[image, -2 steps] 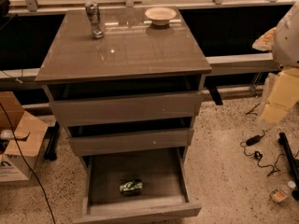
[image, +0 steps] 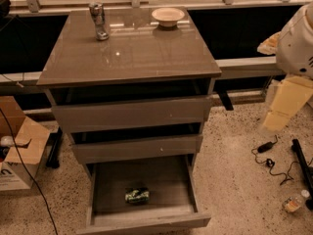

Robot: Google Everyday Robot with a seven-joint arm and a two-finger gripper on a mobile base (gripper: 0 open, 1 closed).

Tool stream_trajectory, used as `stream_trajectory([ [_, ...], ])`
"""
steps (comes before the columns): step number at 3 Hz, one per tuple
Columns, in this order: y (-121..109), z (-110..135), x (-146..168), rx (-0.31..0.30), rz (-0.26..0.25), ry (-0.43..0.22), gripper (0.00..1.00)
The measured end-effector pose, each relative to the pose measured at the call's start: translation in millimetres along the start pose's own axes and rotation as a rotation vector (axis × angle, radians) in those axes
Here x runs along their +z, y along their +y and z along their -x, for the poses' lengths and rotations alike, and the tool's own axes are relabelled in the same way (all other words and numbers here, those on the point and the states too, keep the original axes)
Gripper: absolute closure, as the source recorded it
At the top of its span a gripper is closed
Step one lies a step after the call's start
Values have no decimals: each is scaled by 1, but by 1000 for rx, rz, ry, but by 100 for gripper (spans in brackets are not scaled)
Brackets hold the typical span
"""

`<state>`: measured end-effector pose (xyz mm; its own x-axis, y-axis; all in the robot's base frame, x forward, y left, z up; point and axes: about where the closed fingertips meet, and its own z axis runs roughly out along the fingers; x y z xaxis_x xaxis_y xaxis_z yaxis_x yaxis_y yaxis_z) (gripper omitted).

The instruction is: Pick green can from bottom drawer and place on counter

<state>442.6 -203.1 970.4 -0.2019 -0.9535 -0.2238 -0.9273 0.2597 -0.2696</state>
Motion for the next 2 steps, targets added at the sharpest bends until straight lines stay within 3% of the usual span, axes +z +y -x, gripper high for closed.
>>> stream_trajectory([
  [2, 7, 35, 67, 21, 32, -141, 0],
])
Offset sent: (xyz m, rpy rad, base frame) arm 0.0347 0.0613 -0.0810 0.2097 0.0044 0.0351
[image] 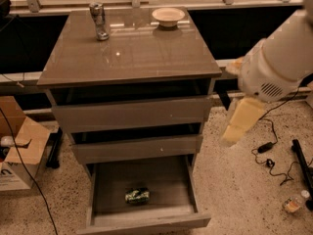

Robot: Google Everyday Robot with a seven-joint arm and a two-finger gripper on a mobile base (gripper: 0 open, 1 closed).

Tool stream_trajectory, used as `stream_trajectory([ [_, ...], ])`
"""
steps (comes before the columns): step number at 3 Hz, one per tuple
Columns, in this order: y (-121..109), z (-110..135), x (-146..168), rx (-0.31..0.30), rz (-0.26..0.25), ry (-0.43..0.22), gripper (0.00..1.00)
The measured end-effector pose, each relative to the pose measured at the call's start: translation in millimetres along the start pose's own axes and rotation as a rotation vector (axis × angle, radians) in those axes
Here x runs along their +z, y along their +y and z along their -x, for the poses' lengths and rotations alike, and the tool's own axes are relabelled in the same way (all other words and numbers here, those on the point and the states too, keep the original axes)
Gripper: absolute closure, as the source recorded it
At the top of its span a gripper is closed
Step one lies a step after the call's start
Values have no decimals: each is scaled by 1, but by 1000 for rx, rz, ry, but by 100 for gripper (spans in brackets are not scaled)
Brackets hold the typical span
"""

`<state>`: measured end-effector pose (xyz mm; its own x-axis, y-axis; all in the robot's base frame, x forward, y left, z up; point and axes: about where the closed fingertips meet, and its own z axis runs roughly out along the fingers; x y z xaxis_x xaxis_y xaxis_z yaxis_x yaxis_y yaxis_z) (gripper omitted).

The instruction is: Pick green can from bottom drawer and place on counter

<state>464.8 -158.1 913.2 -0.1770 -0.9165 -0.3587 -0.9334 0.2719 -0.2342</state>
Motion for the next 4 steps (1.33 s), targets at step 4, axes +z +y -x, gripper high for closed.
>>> stream_trajectory([
  [4, 0, 1, 129, 72, 128, -159, 0],
])
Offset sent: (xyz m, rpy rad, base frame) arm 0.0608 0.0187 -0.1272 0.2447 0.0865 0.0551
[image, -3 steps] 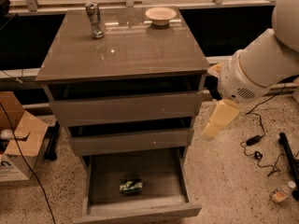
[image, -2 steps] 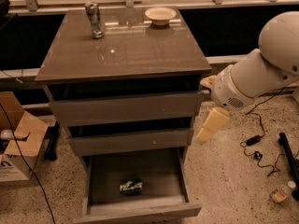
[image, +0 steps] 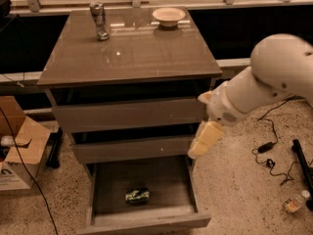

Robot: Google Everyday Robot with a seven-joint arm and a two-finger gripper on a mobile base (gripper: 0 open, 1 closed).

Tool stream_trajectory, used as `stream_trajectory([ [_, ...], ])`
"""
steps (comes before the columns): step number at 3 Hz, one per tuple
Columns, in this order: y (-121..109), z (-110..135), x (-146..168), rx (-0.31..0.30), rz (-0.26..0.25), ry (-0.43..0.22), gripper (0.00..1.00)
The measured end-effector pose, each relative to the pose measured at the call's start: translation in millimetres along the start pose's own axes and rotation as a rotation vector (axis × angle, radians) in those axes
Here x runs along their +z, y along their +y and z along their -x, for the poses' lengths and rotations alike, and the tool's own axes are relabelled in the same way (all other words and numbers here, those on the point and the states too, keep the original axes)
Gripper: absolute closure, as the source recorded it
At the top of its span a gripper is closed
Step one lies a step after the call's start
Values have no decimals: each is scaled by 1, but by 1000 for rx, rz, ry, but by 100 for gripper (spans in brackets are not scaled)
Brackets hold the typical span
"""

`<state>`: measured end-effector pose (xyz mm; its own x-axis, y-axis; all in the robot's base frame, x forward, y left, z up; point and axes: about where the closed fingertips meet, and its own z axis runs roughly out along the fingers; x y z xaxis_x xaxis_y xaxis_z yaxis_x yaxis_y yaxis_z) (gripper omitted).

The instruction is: Pick green can from bottom drawer and place on counter

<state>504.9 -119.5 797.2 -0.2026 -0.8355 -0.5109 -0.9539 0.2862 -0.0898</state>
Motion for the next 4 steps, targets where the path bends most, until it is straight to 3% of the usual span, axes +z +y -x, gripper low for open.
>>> stream_trajectory([
  [2, 18, -1, 117, 61, 125, -90, 0],
  [4, 24, -29, 226, 140, 196, -127, 0],
])
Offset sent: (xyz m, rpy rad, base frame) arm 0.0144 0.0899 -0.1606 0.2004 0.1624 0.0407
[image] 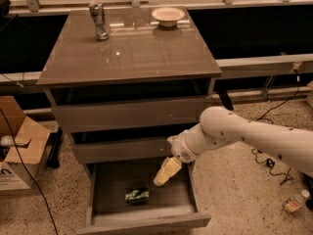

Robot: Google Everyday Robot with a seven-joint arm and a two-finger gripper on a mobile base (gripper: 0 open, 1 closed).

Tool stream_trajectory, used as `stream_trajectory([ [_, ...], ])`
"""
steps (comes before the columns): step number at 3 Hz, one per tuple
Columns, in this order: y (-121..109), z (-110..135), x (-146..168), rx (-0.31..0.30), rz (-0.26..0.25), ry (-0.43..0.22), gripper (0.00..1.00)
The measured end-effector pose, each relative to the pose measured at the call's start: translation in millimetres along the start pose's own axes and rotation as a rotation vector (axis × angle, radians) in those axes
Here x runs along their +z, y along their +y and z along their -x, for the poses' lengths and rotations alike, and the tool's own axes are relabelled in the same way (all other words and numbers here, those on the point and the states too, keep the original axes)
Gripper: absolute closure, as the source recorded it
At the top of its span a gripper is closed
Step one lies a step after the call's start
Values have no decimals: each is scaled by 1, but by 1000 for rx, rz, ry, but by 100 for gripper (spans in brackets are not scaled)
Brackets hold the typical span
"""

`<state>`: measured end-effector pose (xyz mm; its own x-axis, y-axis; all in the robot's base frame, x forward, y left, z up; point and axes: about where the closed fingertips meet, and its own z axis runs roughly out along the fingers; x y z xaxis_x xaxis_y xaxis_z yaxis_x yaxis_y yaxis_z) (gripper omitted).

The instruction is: Pick green can from bottom drawer and place on counter

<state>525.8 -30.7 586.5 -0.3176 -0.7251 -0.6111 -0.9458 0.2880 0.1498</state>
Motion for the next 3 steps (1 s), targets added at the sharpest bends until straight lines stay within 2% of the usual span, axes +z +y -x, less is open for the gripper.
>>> stream_trajectory([
  [1, 0, 0, 0, 0, 0, 0, 0],
  [2, -12, -5, 33, 25, 0, 22, 0],
  [3, -28, -14, 72, 79, 7, 8, 0],
])
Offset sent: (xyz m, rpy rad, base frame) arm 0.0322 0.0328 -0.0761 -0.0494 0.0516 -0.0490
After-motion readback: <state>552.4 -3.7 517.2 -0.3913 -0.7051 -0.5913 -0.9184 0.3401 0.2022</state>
